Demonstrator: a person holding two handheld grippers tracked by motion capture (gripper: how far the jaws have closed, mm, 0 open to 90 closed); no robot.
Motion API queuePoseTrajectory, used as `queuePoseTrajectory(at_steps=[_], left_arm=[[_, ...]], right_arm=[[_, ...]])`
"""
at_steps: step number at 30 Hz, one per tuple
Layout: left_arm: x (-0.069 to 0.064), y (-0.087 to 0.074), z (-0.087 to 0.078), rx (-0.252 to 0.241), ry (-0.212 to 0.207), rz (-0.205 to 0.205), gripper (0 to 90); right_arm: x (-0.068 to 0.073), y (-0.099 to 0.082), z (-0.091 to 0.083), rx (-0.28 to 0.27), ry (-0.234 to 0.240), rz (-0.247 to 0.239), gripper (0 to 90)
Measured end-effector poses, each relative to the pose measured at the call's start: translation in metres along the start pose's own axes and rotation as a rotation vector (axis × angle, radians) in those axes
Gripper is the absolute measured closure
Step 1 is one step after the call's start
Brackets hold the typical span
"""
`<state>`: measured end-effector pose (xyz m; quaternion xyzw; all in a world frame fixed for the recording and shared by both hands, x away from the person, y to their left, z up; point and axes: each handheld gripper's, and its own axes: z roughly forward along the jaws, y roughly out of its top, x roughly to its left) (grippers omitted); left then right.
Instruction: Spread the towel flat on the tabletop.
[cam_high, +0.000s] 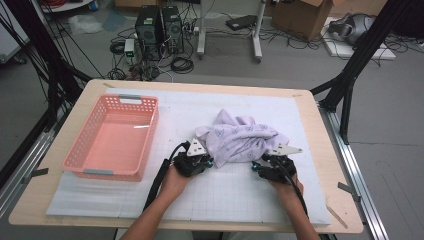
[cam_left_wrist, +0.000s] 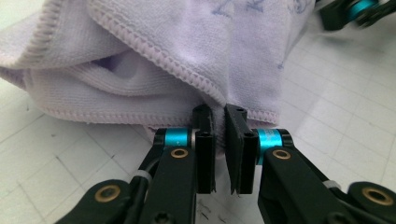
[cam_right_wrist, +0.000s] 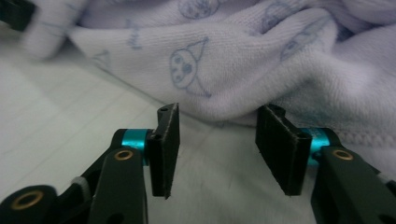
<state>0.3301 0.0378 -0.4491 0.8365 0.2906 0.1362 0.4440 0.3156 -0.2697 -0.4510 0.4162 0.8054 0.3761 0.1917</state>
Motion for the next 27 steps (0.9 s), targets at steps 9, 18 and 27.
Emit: queuePoseTrajectory(at_steps=[9, 18, 27], left_arm=[[-0.001, 0.0, -0.022, -0.07, -0.086, -0.045, 83.7], [-0.012, -0.013, -0.055, -0.145, -0.159, -0.107, 84.2], [-0.019, -0.004, -0.079, -0.218, -0.209, -0.091, 84.1]], right_arm=[[0.002, 0.01, 0.004, -0.016, 0.084, 0.0, 82.5], [0.004, -0.011, -0.059, -0.056, 0.157, -0.016, 82.3], [-0.005, -0.021, -0.129, -0.127, 0.107, 0.001, 82.3]])
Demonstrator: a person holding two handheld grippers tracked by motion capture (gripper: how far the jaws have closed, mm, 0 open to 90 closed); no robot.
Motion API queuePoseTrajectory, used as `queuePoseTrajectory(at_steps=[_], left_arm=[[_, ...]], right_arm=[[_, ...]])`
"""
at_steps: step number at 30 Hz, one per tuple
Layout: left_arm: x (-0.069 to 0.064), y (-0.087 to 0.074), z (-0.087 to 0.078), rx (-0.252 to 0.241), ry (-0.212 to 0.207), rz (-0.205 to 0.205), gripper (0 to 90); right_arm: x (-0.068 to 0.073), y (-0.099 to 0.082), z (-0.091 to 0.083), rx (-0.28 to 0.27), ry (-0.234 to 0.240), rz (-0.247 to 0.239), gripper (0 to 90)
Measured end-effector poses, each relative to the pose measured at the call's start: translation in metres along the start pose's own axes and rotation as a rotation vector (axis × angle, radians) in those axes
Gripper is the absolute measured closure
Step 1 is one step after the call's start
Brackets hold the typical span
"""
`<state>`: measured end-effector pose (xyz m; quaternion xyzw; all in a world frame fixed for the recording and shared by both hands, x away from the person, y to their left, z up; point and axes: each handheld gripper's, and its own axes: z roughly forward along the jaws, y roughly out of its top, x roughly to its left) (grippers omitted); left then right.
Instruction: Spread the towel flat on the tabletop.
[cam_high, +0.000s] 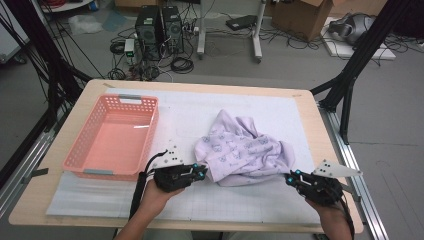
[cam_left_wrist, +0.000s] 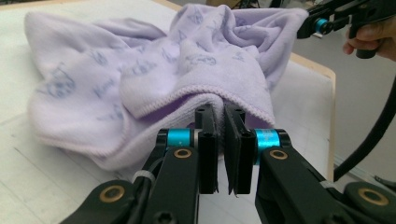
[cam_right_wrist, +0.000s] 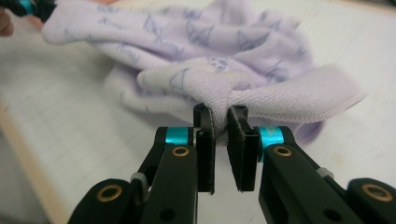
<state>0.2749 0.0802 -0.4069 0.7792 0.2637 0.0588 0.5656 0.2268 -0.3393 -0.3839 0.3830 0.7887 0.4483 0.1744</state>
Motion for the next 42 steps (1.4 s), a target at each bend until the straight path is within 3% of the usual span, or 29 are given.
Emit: queuePoseTrajectory(at_steps=[3, 4, 5, 6, 7, 8, 9, 10, 12, 13, 14, 18, 19, 22, 25, 26, 29, 30, 35, 37, 38, 40, 42], left_arm=[[0.007, 0.008, 0.003, -0.01, 0.024, -0.007, 84.1], [0.02, 0.016, 0.007, -0.011, 0.065, -0.021, 84.1], [0.02, 0.016, 0.007, -0.011, 0.065, -0.021, 84.1], [0.037, 0.022, 0.013, -0.023, 0.121, -0.048, 84.1], [0.037, 0.022, 0.013, -0.023, 0.121, -0.048, 84.0], [0.053, 0.026, 0.018, -0.022, 0.178, -0.08, 84.0], [0.053, 0.026, 0.018, -0.022, 0.178, -0.08, 84.0], [0.064, 0.026, 0.023, -0.024, 0.241, -0.09, 84.0], [0.074, 0.023, 0.028, -0.004, 0.285, -0.101, 84.0], [0.074, 0.023, 0.028, -0.004, 0.285, -0.101, 84.0], [0.082, 0.019, 0.031, 0.02, 0.318, -0.111, 84.1], [0.087, 0.013, 0.033, 0.053, 0.334, -0.114, 82.2], [0.087, 0.013, 0.033, 0.053, 0.334, -0.114, 79.5], [0.08, 0.01, 0.029, 0.046, 0.308, -0.151, 52.9], [0.073, 0.005, 0.024, 0.019, 0.297, -0.151, 46.5], [0.067, 0.001, 0.019, 0.009, 0.284, -0.142, 46.3], [0.063, -0.003, 0.017, 0.02, 0.282, -0.126, 46.3], [0.061, -0.006, 0.019, 0.076, 0.273, -0.113, 45.8], [0.059, -0.009, 0.033, 0.125, 0.285, -0.092, 45.3], [0.059, -0.009, 0.036, 0.14, 0.293, -0.08, 45.6], [0.06, -0.011, 0.042, 0.172, 0.298, -0.07, 46.3], [0.06, -0.013, 0.048, 0.209, 0.298, -0.047, 49.3], [0.057, -0.015, 0.052, 0.236, 0.3, -0.014, 60.0]], right_arm=[[-0.008, 0.015, 0.003, -0.042, -0.032, 0.008, 82.3], [-0.012, 0.022, 0.007, -0.063, -0.045, 0.02, 82.2], [-0.015, 0.027, 0.011, -0.07, -0.054, 0.025, 82.2], [-0.02, 0.034, 0.02, -0.072, -0.075, 0.04, 82.1], [-0.024, 0.038, 0.026, -0.072, -0.084, 0.051, 82.1], [-0.029, 0.045, 0.037, -0.071, -0.104, 0.061, 82.0], [-0.033, 0.048, 0.045, -0.066, -0.113, 0.066, 82.0], [-0.038, 0.053, 0.058, -0.05, -0.134, 0.08, 82.0], [-0.045, 0.059, 0.078, -0.04, -0.163, 0.096, 82.0], [-0.048, 0.06, 0.085, -0.03, -0.177, 0.101, 82.0], [-0.051, 0.061, 0.093, -0.024, -0.2, 0.1, 82.0], [-0.062, 0.058, 0.115, 0.022, -0.248, 0.113, 81.6], [-0.063, 0.056, 0.116, 0.021, -0.248, 0.122, 80.8], [-0.062, 0.053, 0.109, 0.003, -0.246, 0.136, 74.0], [-0.057, 0.049, 0.097, -0.014, -0.24, 0.126, 72.1], [-0.053, 0.044, 0.084, -0.031, -0.251, 0.105, 73.1], [-0.05, 0.034, 0.067, -0.038, -0.268, 0.081, 75.2], [-0.051, 0.027, 0.062, -0.035, -0.267, 0.089, 75.7], [-0.049, 0.001, 0.054, -0.044, -0.273, 0.137, 73.5], [-0.049, -0.004, 0.052, -0.044, -0.275, 0.14, 73.0], [-0.048, -0.01, 0.05, -0.019, -0.281, 0.131, 71.8], [-0.049, -0.012, 0.047, -0.008, -0.286, 0.127, 70.3], [-0.048, -0.014, 0.041, -0.01, -0.279, 0.134, 69.1]])
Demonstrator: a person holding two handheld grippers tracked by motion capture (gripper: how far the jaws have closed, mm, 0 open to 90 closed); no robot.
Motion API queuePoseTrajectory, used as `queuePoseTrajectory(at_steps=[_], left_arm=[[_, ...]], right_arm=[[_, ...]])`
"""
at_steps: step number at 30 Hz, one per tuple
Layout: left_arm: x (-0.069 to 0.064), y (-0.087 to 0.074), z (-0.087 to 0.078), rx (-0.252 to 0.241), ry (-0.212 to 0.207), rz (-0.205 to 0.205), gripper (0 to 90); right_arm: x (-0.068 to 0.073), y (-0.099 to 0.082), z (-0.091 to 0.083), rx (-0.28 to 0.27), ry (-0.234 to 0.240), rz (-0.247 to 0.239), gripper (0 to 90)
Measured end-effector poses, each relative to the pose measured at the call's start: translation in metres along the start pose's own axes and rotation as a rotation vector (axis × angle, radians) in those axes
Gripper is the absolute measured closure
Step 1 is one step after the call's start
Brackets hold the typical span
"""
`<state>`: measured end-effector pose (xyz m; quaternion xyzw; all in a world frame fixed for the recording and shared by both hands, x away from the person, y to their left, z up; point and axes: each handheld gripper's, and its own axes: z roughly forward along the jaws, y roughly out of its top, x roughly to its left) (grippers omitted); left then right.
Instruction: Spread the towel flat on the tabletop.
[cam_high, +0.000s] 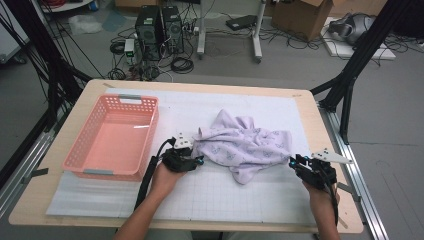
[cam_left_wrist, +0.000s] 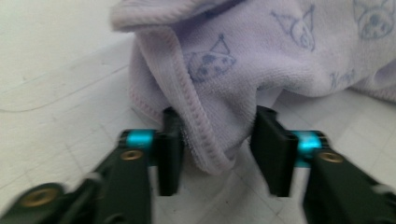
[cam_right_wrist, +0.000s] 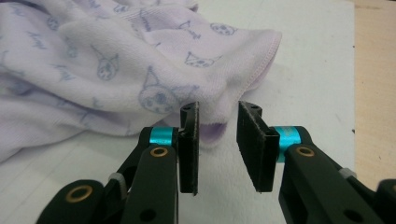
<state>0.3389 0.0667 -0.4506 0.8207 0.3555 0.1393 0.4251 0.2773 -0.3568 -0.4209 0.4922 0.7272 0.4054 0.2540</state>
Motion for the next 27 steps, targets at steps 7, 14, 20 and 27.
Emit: queuePoseTrajectory(at_steps=[7, 14, 20, 27], left_arm=[[-0.004, 0.001, -0.008, 0.017, -0.041, 0.013, 78.8], [-0.015, -0.015, -0.034, -0.037, -0.126, -0.021, 78.9], [-0.025, -0.033, -0.055, -0.06, -0.149, -0.04, 78.4], [-0.038, -0.044, -0.066, -0.079, -0.132, -0.037, 77.9]], right_arm=[[0.01, -0.008, -0.006, 0.065, 0.088, -0.035, 67.5], [0.052, -0.007, 0.03, 0.172, 0.245, -0.091, 65.9], [0.076, 0.007, 0.061, 0.161, 0.253, -0.041, 50.8], [0.101, 0.014, 0.074, 0.169, 0.204, -0.099, 82.7]])
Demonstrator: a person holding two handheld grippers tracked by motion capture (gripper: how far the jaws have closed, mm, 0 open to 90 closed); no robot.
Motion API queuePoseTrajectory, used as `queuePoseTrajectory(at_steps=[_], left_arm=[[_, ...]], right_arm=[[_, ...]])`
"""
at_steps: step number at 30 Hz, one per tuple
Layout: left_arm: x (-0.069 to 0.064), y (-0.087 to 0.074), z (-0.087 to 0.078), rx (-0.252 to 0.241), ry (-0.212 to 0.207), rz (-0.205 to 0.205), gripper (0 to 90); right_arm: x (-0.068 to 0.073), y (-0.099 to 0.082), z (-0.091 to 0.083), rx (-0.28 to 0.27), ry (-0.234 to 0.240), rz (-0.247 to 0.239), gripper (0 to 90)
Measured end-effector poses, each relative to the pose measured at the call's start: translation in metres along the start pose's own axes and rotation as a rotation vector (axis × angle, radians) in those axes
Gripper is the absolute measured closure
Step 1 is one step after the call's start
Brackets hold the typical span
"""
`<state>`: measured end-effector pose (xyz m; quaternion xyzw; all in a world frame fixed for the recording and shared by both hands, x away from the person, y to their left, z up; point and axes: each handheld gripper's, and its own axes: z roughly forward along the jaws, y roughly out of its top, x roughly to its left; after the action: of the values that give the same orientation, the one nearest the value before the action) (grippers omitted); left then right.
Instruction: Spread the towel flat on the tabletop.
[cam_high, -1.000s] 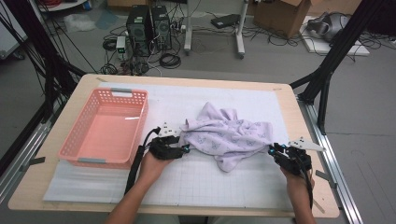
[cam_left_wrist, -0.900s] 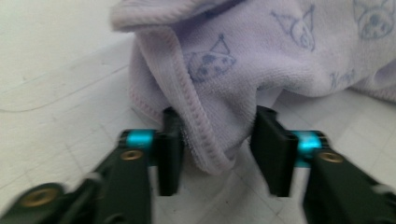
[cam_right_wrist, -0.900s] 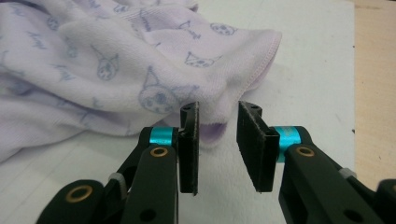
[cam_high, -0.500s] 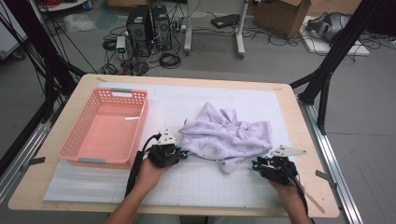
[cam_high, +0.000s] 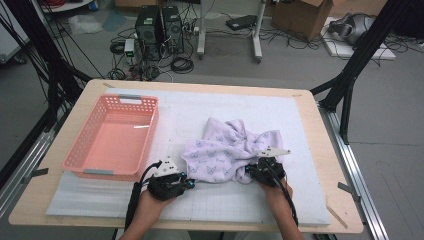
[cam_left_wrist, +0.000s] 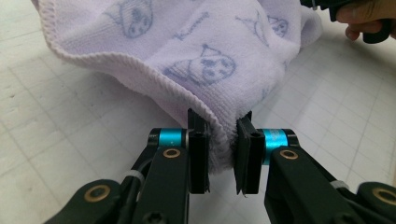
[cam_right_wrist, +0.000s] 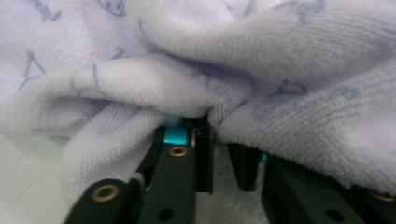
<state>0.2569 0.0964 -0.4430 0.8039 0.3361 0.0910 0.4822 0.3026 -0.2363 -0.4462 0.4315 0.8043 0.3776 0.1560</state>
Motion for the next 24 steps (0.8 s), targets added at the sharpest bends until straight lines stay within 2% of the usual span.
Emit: queuePoseTrajectory(at_steps=[3, 5, 6, 7, 8, 9, 11, 12, 13, 14, 15, 16, 17, 18, 20, 21, 22, 23, 24], left_arm=[[-0.007, -0.01, -0.012, -0.012, 0.008, -0.01, 77.8], [-0.009, -0.014, -0.017, -0.01, 0.007, -0.019, 77.8], [-0.009, -0.014, -0.017, -0.01, 0.007, -0.019, 77.7], [-0.013, -0.018, -0.02, -0.019, -0.005, -0.037, 77.6], [-0.013, -0.018, -0.02, -0.019, -0.005, -0.037, 77.6], [-0.02, -0.019, -0.021, -0.018, -0.016, -0.024, 77.6], [-0.026, -0.021, -0.022, -0.018, -0.02, -0.019, 77.7], [-0.026, -0.021, -0.022, -0.018, -0.02, -0.019, 77.3], [-0.03, -0.023, -0.024, -0.019, -0.036, -0.024, 76.9], [-0.032, -0.024, -0.025, -0.018, -0.034, -0.022, 76.6], [-0.033, -0.025, -0.026, -0.015, -0.035, -0.018, 76.6], [-0.033, -0.025, -0.026, -0.015, -0.035, -0.018, 76.6], [-0.035, -0.027, -0.027, -0.021, -0.057, -0.029, 76.2], [-0.036, -0.027, -0.027, -0.019, -0.059, -0.026, 75.4], [-0.035, -0.028, -0.027, -0.02, -0.054, -0.029, 64.8], [-0.035, -0.028, -0.027, -0.027, -0.023, -0.05, 57.4], [-0.035, -0.028, -0.027, -0.027, -0.023, -0.05, 54.7], [-0.033, -0.027, -0.03, -0.055, 0.005, -0.052, 51.4], [-0.033, -0.027, -0.03, -0.055, 0.005, -0.052, 49.3]], right_arm=[[0.001, -0.01, -0.024, -0.026, 0.034, 0.014, 84.1], [0.0, -0.019, -0.043, -0.028, 0.014, 0.021, 84.0], [0.0, -0.019, -0.043, -0.028, 0.014, 0.021, 84.0], [-0.002, -0.028, -0.064, -0.042, -0.011, 0.018, 84.0], [-0.002, -0.028, -0.064, -0.042, -0.011, 0.018, 84.0], [0.0, -0.034, -0.083, -0.047, -0.037, -0.003, 84.1], [0.002, -0.04, -0.099, -0.043, -0.068, -0.005, 84.4], [0.002, -0.04, -0.099, -0.043, -0.068, -0.005, 84.4], [0.001, -0.046, -0.111, -0.051, -0.088, 0.013, 84.9], [0.001, -0.048, -0.117, -0.047, -0.117, -0.001, 85.7], [0.002, -0.05, -0.122, -0.042, -0.147, -0.008, 85.7], [0.002, -0.05, -0.122, -0.042, -0.147, -0.008, 85.7], [-0.002, -0.058, -0.133, -0.055, -0.156, 0.022, 85.7], [-0.004, -0.061, -0.135, -0.059, -0.152, 0.031, 85.7], [-0.004, -0.063, -0.136, -0.063, -0.147, 0.034, 85.7], [-0.006, -0.068, -0.133, -0.082, -0.119, 0.035, 85.6], [-0.005, -0.068, -0.132, -0.088, -0.11, 0.032, 85.1], [-0.004, -0.067, -0.128, -0.098, -0.095, 0.027, 84.1], [-0.003, -0.066, -0.126, -0.103, -0.079, 0.023, 82.2]])
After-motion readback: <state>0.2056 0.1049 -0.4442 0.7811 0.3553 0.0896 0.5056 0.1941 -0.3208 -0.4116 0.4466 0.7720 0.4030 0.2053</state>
